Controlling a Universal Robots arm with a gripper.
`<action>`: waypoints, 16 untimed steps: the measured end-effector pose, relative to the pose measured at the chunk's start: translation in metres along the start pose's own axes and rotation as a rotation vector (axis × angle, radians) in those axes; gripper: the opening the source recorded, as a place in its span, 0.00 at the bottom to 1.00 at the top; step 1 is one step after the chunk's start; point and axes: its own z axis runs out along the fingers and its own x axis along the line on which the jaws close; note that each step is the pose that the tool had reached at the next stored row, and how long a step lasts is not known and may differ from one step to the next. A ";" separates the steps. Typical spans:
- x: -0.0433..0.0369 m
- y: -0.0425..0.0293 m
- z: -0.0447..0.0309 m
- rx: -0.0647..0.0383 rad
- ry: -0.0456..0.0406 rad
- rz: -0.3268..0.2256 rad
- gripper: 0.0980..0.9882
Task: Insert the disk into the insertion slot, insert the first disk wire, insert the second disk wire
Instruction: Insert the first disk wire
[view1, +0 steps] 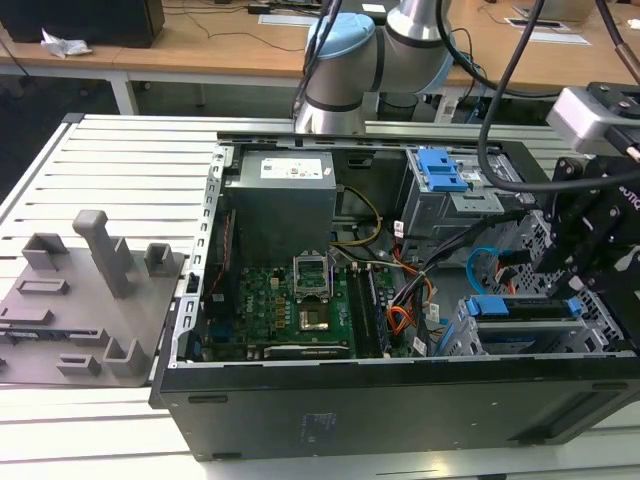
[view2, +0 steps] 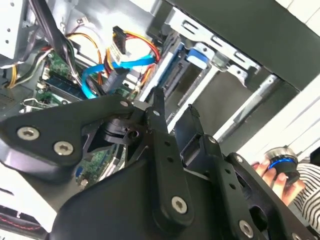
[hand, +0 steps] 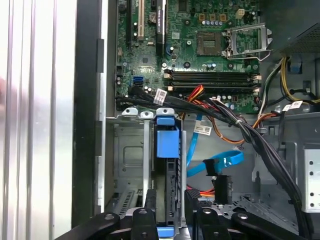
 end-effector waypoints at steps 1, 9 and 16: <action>-0.0029 0.0000 0.0001 0.000 -0.0002 0.000 0.30; -0.0316 0.0001 0.0000 0.000 -0.0003 0.000 0.30; -0.0486 0.0001 -0.0001 0.000 -0.0001 0.000 0.30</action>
